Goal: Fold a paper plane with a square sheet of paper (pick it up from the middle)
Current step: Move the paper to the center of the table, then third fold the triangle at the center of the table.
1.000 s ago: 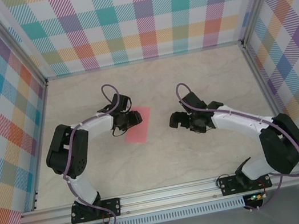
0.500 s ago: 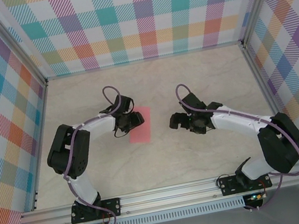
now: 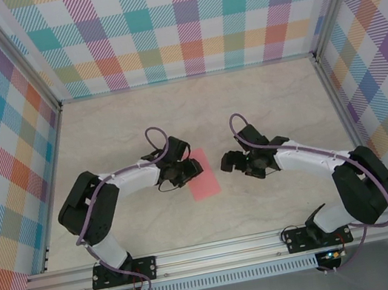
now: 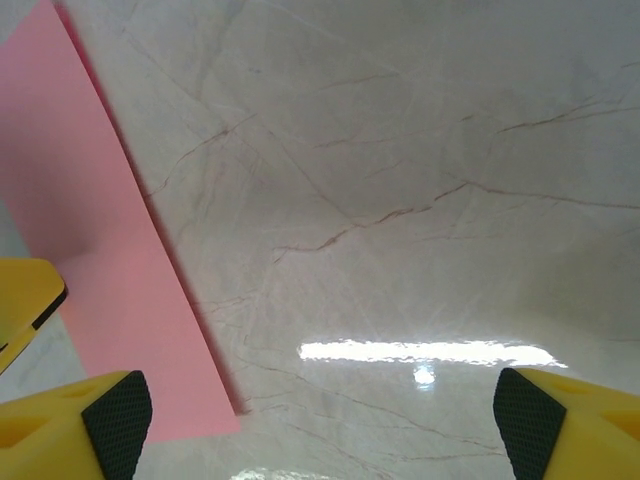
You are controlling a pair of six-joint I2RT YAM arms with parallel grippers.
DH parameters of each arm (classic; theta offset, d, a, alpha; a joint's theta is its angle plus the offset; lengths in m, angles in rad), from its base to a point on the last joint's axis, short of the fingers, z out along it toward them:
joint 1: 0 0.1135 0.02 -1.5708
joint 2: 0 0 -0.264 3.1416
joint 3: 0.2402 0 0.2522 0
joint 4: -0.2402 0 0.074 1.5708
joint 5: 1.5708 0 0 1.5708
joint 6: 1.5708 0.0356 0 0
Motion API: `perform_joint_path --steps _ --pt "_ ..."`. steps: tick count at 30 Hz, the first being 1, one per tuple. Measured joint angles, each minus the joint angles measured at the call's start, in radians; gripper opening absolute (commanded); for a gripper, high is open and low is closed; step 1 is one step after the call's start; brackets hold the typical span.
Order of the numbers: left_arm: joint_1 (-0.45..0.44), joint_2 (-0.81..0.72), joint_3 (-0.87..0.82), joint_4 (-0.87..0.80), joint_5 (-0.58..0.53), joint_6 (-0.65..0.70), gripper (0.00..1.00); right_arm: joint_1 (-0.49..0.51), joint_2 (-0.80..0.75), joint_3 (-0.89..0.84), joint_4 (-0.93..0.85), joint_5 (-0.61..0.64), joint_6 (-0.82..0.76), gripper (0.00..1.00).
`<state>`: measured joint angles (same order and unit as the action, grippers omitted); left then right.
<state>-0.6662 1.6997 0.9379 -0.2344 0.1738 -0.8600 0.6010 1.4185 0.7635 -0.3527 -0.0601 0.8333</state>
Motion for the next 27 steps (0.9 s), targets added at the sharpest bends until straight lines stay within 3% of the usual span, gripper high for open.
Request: perform_joint_path --steps 6,11,18,27 --pt "0.008 -0.085 0.057 -0.089 -0.061 0.082 0.40 0.000 0.014 -0.033 0.111 -0.154 0.024 0.71" --pt "0.029 -0.065 0.090 -0.096 -0.068 0.141 0.34 0.000 0.107 -0.032 0.215 -0.261 0.042 0.60" --pt "0.048 0.033 0.118 -0.105 -0.063 0.178 0.33 0.000 0.196 -0.020 0.257 -0.356 0.032 0.53" --pt "0.050 0.041 0.119 -0.105 -0.060 0.196 0.33 0.004 0.219 -0.015 0.266 -0.441 -0.012 0.49"
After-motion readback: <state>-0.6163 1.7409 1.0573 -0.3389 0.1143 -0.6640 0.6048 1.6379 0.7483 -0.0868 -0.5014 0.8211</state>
